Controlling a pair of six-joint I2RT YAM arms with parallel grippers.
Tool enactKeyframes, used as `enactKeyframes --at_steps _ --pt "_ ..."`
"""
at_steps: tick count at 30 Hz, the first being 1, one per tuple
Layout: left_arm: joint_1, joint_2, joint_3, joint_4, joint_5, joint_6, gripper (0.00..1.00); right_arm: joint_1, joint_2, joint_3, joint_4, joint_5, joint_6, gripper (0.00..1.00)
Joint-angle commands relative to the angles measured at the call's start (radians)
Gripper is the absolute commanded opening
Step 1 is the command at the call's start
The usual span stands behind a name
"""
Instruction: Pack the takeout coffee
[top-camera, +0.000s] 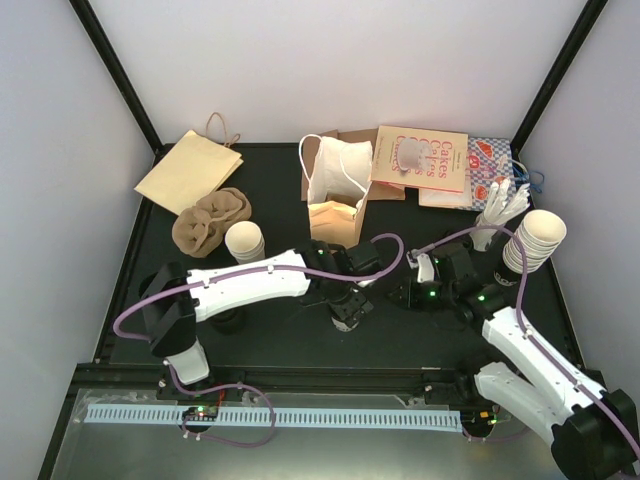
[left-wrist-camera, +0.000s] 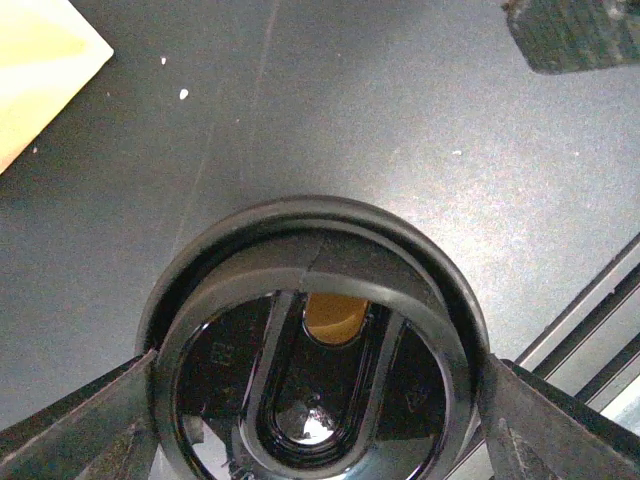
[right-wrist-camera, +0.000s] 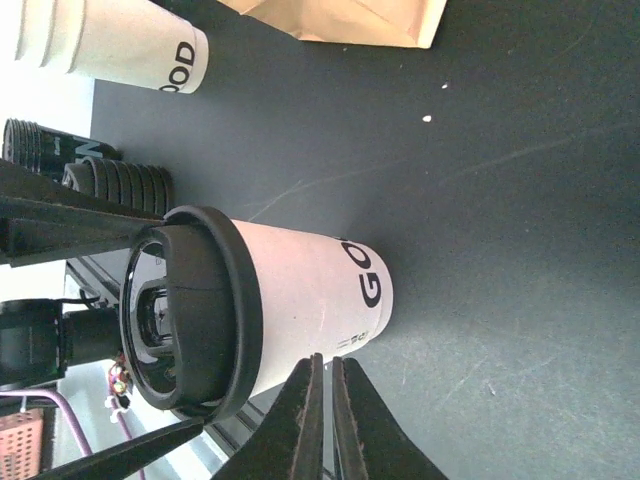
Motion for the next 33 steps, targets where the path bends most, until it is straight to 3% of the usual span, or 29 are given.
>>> enactKeyframes --at_steps 1,4,12,20,22,27,33 --pt "-0.016 0.046 0.060 -0.049 0.037 -0.010 0.91 -0.006 -0.015 0.046 -0.120 0.067 -0.087 0.07" --pt "-0.017 0.035 0.107 -0.071 0.023 -0.008 0.98 -0.006 -0.016 0.071 -0.155 0.079 -0.117 0.10" --pt "-0.015 -0.012 0.198 -0.147 -0.025 -0.030 0.99 0.005 -0.011 0.146 -0.232 0.110 -0.172 0.31" --pt "0.082 -0.222 0.134 -0.158 -0.067 -0.088 0.99 0.263 0.098 0.358 -0.370 0.367 -0.186 0.90" --pt "0.135 -0.294 0.089 -0.141 -0.056 -0.095 0.99 0.321 0.138 0.410 -0.402 0.431 -0.185 0.99" --pt "0.289 -0.461 -0.047 -0.091 -0.018 -0.093 0.99 0.452 0.270 0.525 -0.469 0.561 -0.189 1.00" --pt "0.426 -0.624 -0.204 0.016 0.034 -0.097 0.99 0.538 0.401 0.631 -0.512 0.609 -0.208 1.00"
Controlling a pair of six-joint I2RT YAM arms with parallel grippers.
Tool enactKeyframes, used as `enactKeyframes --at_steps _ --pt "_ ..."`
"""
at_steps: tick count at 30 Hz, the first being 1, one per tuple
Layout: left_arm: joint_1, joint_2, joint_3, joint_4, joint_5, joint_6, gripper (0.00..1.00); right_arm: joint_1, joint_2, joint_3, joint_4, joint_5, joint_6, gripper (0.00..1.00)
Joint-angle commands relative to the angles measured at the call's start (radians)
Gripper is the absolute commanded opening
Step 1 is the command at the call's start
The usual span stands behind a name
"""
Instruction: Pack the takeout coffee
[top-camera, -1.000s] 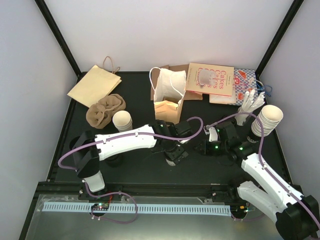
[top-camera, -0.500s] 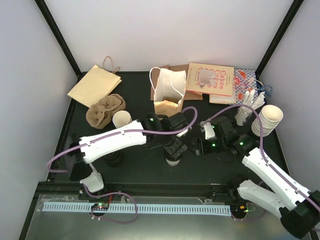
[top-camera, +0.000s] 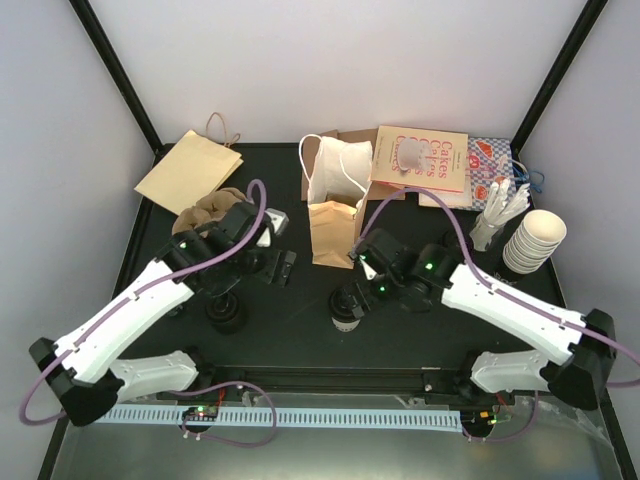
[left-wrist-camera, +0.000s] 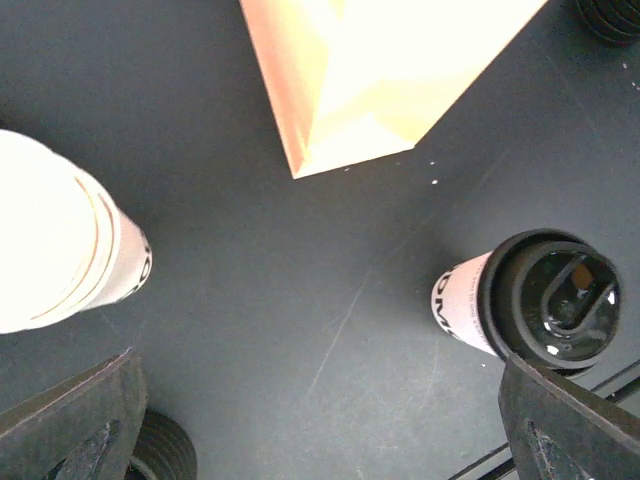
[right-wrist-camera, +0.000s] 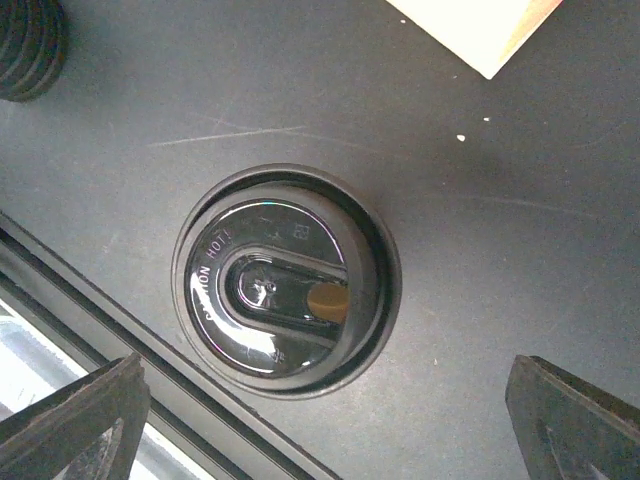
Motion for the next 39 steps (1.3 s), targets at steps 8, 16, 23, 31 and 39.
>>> enactKeyframes --at_steps 8,16,23,31,39 --pt "0.143 -0.108 -0.117 0.112 0.105 -0.008 0.99 0.107 0.176 0.131 -0.077 0.108 -0.015 1.00" --pt "0.168 -0.119 -0.149 0.136 0.111 -0.010 0.99 0.144 0.245 0.154 -0.087 0.135 -0.003 0.98" --pt "0.181 -0.135 -0.172 0.154 0.098 -0.019 0.99 0.160 0.286 0.183 -0.109 0.169 0.001 0.94" --pt "0.186 -0.137 -0.185 0.157 0.092 -0.022 0.99 0.171 0.316 0.195 -0.114 0.175 -0.003 0.93" --pt "0.188 -0.133 -0.198 0.167 0.095 -0.022 0.99 0.175 0.335 0.199 -0.115 0.180 -0.006 0.89"
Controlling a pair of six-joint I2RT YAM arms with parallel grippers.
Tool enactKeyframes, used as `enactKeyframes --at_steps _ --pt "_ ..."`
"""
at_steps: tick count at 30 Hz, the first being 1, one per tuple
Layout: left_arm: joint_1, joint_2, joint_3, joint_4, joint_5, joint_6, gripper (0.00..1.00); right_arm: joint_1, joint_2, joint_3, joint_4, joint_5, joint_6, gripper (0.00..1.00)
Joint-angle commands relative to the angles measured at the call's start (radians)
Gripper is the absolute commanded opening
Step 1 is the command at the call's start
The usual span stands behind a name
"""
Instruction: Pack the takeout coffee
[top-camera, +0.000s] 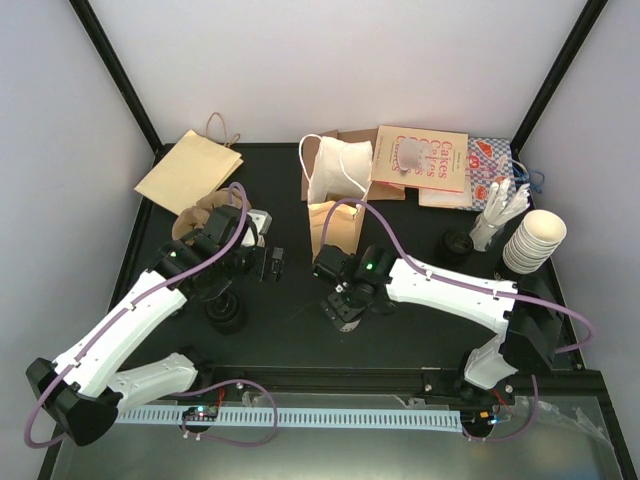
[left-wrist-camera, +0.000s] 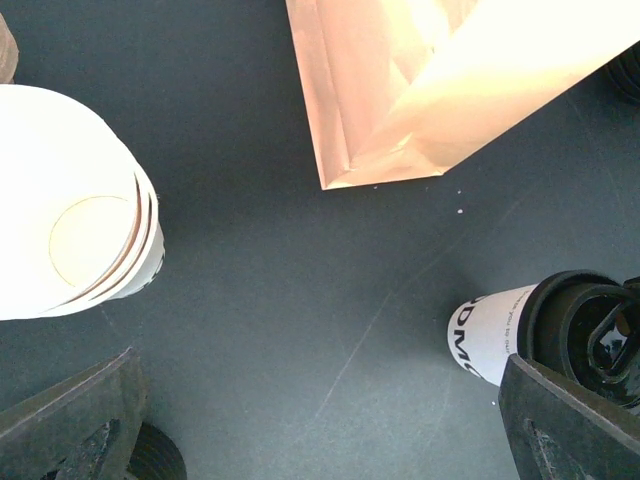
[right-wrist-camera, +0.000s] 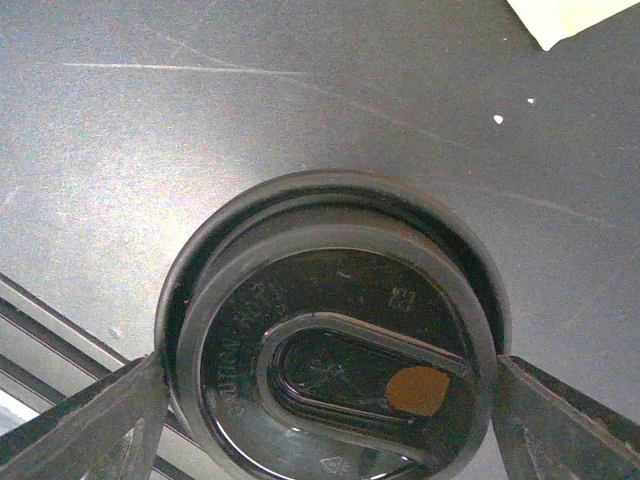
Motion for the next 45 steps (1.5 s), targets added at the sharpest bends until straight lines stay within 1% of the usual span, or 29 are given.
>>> enactKeyframes --at_steps 1,5,9,16,20,27,30,36,39,43,45 --pt "0.009 -0.011 -0.002 0.031 0.000 -0.009 0.99 0.009 0.009 0.029 -0.008 0.028 0.006 0.89" --pt "0.011 -0.017 -0.012 0.041 -0.002 -0.013 0.99 0.008 0.017 0.033 -0.006 0.027 0.003 0.82" --pt "0.014 -0.023 -0.019 0.050 -0.029 -0.026 0.99 0.009 0.017 0.039 -0.010 0.039 0.005 0.73" --pt "0.040 -0.066 -0.043 0.100 -0.033 -0.064 0.99 0.008 -0.017 0.045 -0.016 0.065 0.008 0.72" --pt "0.054 -0.099 -0.077 0.186 -0.014 -0.076 0.99 0.007 -0.045 0.050 -0.026 0.089 0.015 0.72" --pt "0.060 -0.053 -0.069 0.298 0.043 -0.091 0.99 -0.002 -0.098 0.058 -0.059 0.124 0.023 0.70" --pt "0.059 -0.026 -0.056 0.376 0.084 -0.093 0.99 -0.018 -0.122 0.050 -0.065 0.124 0.020 0.70" --pt "0.059 0.067 0.029 0.463 0.109 -0.129 0.99 -0.047 -0.162 0.030 -0.084 0.133 0.012 0.70" --pt "0.059 0.131 0.091 0.480 0.099 -0.141 0.99 -0.068 -0.196 0.020 -0.100 0.139 0.008 0.70" --pt "0.058 0.248 0.210 0.457 0.061 -0.132 0.98 -0.099 -0.247 0.020 -0.139 0.155 0.005 0.70" --pt "0.056 0.337 0.291 0.412 0.060 -0.119 0.98 -0.114 -0.270 0.026 -0.157 0.163 0.004 0.70"
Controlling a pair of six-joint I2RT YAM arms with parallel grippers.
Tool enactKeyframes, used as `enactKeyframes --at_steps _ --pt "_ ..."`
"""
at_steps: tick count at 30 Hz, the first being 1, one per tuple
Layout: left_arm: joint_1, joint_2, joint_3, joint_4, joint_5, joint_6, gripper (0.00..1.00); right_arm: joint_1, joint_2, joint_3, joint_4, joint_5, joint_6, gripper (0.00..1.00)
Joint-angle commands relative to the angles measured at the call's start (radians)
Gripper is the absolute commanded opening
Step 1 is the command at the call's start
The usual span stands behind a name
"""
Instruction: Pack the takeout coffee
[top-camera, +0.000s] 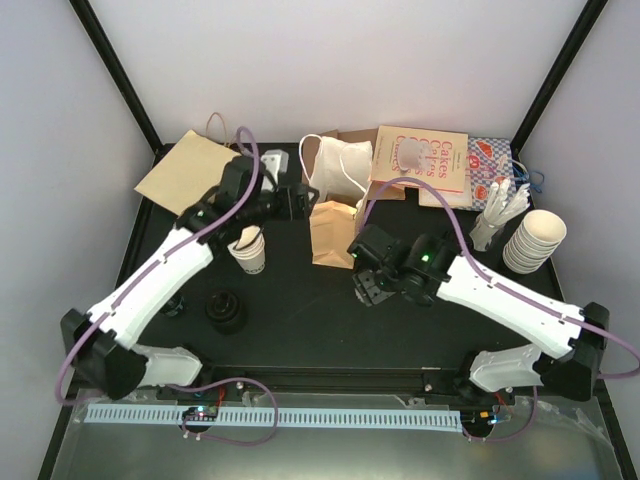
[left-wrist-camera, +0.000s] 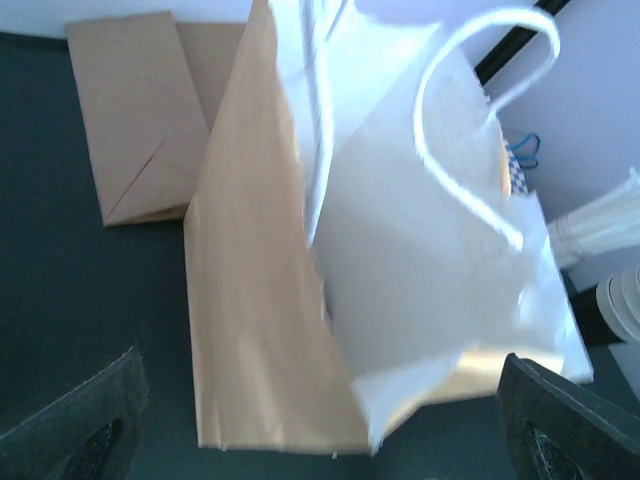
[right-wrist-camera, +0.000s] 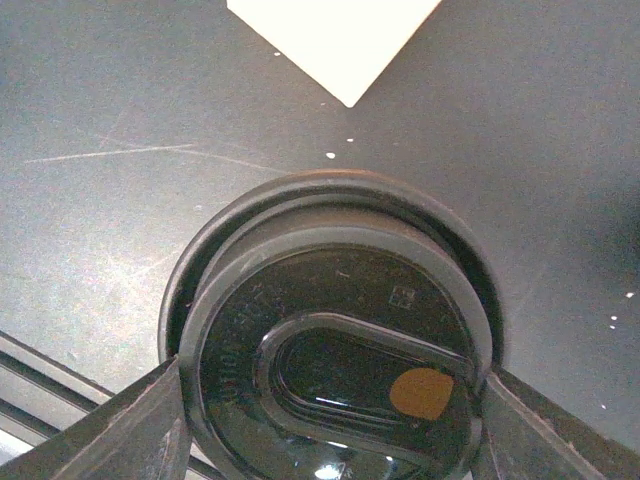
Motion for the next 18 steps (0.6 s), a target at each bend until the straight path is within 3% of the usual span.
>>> enactKeyframes --at_steps 1,7,11,14,18 --pt "0.004 0.146 0.178 -0.053 -0.027 0.006 0.97 -0.031 -0.061 0.007 -0.061 0.048 -0.008 0.70" --pt "0.004 0.357 0.403 -0.233 -0.076 0.005 0.85 -0.054 -0.084 0.108 -0.144 0.088 -0.019 0.70" --pt "0.004 0.425 0.459 -0.272 -0.077 0.008 0.72 -0.067 -0.092 0.178 -0.190 0.102 -0.031 0.71" --pt "0.003 0.426 0.445 -0.259 -0.079 0.032 0.52 -0.076 -0.094 0.221 -0.219 0.116 -0.042 0.71" --pt "0.004 0.412 0.450 -0.281 -0.115 0.113 0.17 -0.085 -0.090 0.298 -0.262 0.141 -0.052 0.70"
